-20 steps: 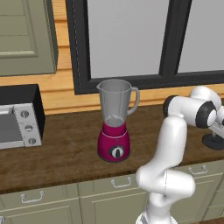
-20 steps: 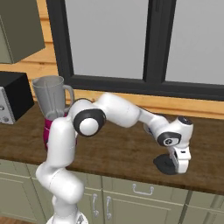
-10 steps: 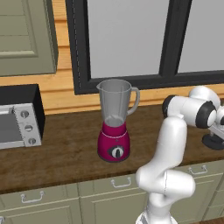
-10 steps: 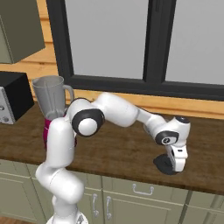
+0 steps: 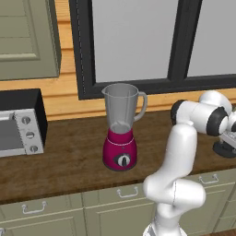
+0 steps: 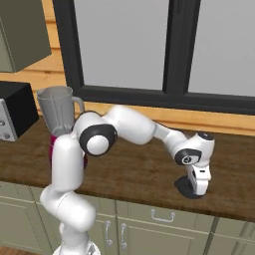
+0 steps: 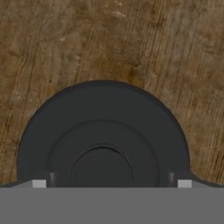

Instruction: Close the lid blender by securely placing the lid on top.

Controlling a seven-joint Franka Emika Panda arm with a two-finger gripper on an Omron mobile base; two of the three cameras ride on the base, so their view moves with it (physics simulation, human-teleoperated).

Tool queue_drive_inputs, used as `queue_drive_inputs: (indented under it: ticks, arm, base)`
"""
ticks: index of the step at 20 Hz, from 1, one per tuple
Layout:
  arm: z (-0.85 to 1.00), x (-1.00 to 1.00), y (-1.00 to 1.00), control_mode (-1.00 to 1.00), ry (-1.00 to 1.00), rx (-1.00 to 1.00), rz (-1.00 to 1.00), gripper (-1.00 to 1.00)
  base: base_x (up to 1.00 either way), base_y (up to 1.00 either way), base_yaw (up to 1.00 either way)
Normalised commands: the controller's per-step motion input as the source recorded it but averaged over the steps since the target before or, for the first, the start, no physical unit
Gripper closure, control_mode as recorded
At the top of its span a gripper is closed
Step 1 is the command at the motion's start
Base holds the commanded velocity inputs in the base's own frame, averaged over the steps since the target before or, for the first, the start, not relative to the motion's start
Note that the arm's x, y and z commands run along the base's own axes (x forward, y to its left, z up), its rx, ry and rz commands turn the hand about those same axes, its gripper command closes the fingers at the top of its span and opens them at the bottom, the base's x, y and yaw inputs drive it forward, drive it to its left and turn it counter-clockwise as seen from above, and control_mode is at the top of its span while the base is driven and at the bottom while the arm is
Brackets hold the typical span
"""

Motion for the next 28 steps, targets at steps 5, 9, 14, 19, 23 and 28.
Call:
queue_drive_inputs:
  ticks: [5,9,14,19,23,28]
  arm:
    - [-0.05,0.00,0.20,-1.00,0.00,0.00,0.00,1.00]
    - [-0.04,0.00,0.00,-1.00,0.00,0.00,0.00,1.00]
    - [0.00,0.00,0.00,-1.00,0.00,0.00,0.00,1.00]
    - [0.02,-0.01,0.00,-1.00,0.00,0.00,0.00,1.00]
    - [0.56,-0.18,0.16,-1.00,-0.02,0.03,0.00,1.00]
    - [1.00,-0.26,0.53,-1.00,-0.18,0.04,-0.05,1.00]
  base:
    - [0.00,0.00,0.00]
    - [0.00,0.00,0.00]
    - [0.00,0.00,0.00]
    - [0.00,0.00,0.00]
    - [0.00,0.00,0.00]
    - [0.00,0.00,0.00]
